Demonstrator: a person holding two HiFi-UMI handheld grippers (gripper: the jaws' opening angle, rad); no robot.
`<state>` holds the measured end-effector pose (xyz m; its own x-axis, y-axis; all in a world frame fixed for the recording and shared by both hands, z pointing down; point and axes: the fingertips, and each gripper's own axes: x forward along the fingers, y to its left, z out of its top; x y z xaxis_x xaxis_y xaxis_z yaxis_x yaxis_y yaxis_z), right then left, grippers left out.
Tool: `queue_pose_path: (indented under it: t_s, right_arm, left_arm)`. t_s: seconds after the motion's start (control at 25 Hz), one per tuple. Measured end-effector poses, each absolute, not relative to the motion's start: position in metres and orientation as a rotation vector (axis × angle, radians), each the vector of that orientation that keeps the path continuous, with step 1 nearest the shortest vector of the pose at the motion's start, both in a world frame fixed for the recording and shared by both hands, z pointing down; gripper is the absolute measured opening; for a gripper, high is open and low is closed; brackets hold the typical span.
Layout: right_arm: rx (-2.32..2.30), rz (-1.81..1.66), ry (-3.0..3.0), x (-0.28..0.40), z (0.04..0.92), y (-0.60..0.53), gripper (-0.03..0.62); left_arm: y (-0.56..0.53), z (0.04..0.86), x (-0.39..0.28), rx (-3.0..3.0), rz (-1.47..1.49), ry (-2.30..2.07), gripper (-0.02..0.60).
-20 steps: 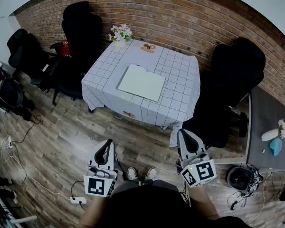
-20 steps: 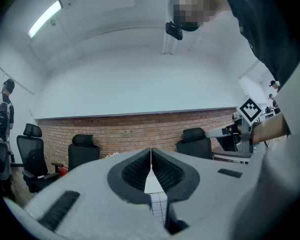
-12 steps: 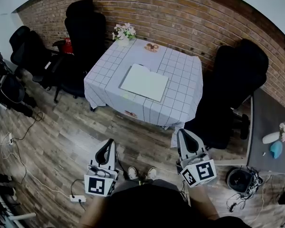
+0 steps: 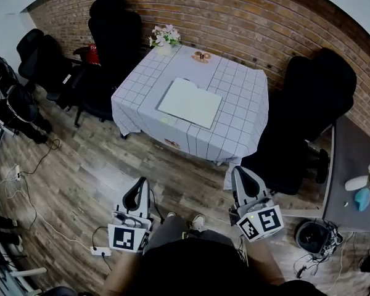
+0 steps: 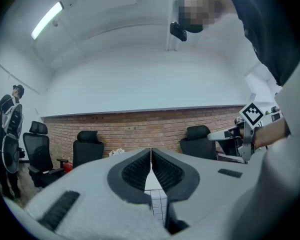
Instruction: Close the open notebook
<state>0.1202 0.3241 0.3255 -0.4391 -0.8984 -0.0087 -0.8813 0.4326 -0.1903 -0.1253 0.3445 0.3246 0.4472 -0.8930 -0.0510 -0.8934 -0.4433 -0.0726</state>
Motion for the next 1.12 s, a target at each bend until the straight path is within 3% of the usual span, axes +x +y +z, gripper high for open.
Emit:
queue_pose_path:
  t_s: [0.48, 1.12]
  right_arm:
    - [-1.581, -0.303, 2.618, 0.111, 0.344, 0.274, 0.014]
    - [-1.714, -0.344, 2.683, 0.042, 0.355, 0.066, 0.014]
  left_arm:
    - [0.295, 0.345, -0.131, -2.61, -0.014, 1.637, 0.029]
    - [0.061, 0.371, -0.189, -2.779, 0.04, 1.585, 0.029]
